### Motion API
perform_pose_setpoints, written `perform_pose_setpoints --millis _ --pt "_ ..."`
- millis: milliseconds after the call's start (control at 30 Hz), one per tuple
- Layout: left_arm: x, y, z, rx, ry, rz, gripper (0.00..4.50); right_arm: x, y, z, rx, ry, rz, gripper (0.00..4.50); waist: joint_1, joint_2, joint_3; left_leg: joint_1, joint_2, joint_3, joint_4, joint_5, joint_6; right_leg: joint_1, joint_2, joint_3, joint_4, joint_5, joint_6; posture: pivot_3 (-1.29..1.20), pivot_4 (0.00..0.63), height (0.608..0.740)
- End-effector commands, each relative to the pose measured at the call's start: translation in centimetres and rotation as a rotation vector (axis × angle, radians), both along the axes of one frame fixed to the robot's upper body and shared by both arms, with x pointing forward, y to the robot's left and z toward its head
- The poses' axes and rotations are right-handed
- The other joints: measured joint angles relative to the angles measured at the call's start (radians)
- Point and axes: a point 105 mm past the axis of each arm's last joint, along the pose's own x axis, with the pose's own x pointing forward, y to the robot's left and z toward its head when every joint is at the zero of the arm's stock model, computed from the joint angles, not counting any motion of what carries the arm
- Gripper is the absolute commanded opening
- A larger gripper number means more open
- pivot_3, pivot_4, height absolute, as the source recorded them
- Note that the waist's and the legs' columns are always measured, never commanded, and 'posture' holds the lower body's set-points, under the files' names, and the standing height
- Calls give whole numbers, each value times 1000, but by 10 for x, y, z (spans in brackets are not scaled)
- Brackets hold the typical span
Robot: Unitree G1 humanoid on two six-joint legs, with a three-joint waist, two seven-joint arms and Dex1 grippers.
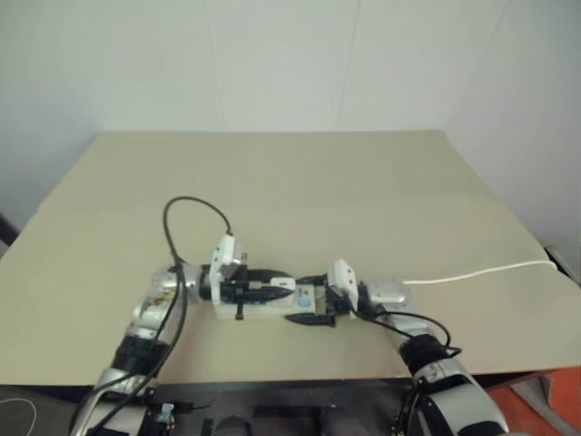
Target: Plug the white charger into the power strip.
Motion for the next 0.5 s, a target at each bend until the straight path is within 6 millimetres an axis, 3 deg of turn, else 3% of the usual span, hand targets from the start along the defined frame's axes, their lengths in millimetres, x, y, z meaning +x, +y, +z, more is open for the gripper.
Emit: perform_pose_setpoints --millis 33,500 --pt "1 0 -2 19 -4 -11 1010 -5 -3 -11 -36 49 9 3402 0 0 0 0 0 0 0 0 0 0 0 0 0 0 0 0 150 740" --pt "4 6 -10 43 13 3 1010 -7 -3 -12 -36 53 12 3402 0 0 0 0 0 0 0 0 0 0 0 0 0 0 1 0 150 740"
